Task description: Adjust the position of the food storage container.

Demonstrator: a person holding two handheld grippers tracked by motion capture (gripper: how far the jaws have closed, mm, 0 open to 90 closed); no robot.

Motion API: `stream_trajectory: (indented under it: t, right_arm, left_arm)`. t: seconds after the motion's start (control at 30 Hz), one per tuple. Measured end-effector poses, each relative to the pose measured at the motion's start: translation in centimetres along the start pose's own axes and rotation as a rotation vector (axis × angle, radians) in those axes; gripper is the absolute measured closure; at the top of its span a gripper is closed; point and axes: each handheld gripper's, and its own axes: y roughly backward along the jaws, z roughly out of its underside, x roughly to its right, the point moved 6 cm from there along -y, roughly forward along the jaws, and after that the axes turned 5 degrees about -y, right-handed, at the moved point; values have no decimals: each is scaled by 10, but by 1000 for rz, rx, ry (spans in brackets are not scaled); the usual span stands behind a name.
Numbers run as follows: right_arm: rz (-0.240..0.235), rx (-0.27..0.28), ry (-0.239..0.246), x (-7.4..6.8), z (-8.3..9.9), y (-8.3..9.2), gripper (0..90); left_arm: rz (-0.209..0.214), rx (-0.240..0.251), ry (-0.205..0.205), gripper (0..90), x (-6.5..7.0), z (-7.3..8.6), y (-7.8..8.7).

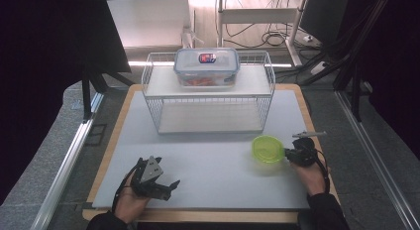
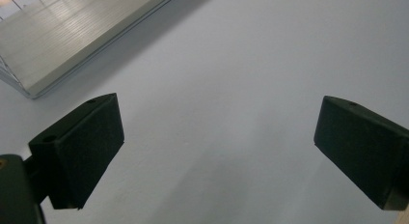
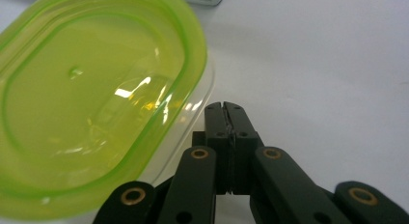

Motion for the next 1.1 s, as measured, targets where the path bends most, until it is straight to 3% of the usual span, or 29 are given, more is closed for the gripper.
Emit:
stream_trajectory:
  t: [0.2,0.67,0.87,1.1]
  right_arm:
    - [-12,-9,-4,-3,4,1,900]
    - [-91,-7,-11,-15,-9,-23,900]
    - [-115,-8,13,-30,-18,-35,900]
    - [-165,-25,67,-60,-25,-52,900]
  left_arm:
    - [1,-5,-6,32,0,0,-1]
    - [5,-10,-11,32,1,1,-2]
    - [5,-10,-10,32,0,1,-2]
    - [4,-11,-8,32,0,1,-2]
